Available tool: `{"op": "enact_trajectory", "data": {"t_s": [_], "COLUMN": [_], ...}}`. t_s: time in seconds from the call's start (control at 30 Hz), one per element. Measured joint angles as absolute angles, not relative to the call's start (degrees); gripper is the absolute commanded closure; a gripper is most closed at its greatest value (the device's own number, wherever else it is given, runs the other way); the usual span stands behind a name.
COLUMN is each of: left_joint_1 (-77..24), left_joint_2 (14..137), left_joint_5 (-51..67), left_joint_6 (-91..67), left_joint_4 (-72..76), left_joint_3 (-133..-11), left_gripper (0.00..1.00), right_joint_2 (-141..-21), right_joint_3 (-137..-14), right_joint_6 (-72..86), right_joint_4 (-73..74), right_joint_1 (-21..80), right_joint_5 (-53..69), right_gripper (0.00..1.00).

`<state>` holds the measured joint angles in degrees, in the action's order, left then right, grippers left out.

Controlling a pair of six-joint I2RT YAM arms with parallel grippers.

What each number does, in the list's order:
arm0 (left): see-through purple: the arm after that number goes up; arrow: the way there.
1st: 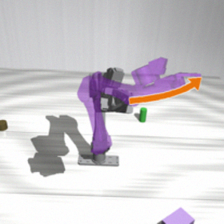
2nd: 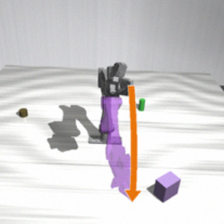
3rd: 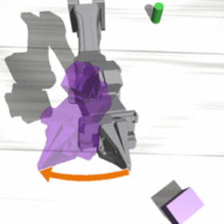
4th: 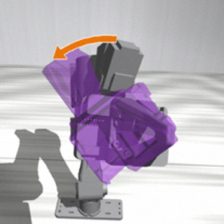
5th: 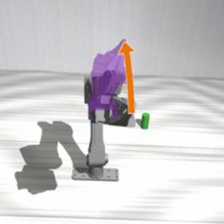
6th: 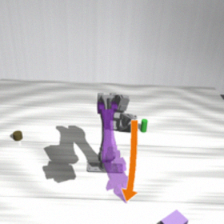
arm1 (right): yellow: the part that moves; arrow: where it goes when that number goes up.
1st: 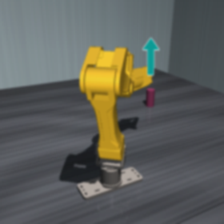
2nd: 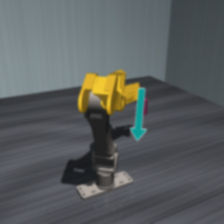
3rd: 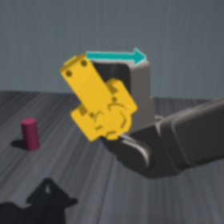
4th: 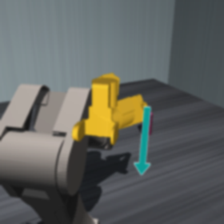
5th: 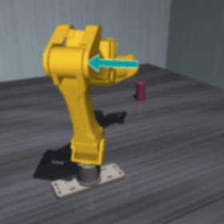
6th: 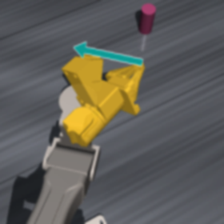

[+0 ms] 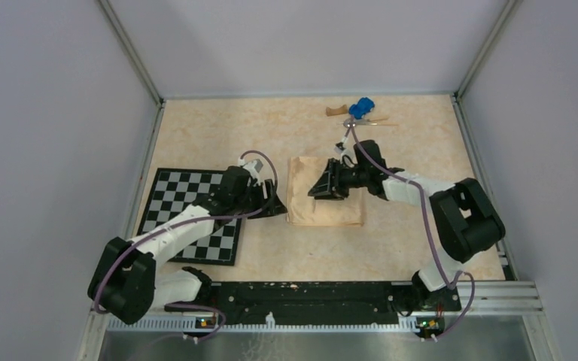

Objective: Fold the napkin into a case and place the utensils inside
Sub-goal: Smooth out the square-folded napkin at the center of the board.

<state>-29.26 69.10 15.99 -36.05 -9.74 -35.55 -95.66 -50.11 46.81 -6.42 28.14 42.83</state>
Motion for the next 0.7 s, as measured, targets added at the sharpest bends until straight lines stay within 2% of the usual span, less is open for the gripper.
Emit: {"op": "enact_trajectory", "data": {"t_s": [0.13, 0.33, 0.47, 0.7], "left_joint_1": [-29.32, -30.02, -31.16, -32.12], "left_joint_2": [75.26, 86.43, 88.99, 91.68], "left_joint_5": [19.14, 20.34, 20.23, 20.05], "left_joint_6": [-36.07, -35.40, -34.68, -34.74], "left_joint_4": [-7.38, -6.46, -5.67, -3.42], "left_joint_3": [-37.06, -40.88, -42.06, -42.89], "left_gripper": [0.34, 0.36, 0.51, 0.68], "right_joint_2": [-91.20, -89.95, -89.43, -89.32], "right_joint_3": [-47.81, -47.66, -47.66, -47.20], "right_joint_6": [42.28, 33.58, 29.56, 26.09], "right_joint_4": [1.32, 15.84, 20.95, 23.81], "right_joint_1": [23.24, 21.10, 20.80, 20.29], "right_joint_5": [38.98, 30.44, 27.38, 24.73], "right_gripper": [0.75, 0.76, 0.86, 0.90]}}
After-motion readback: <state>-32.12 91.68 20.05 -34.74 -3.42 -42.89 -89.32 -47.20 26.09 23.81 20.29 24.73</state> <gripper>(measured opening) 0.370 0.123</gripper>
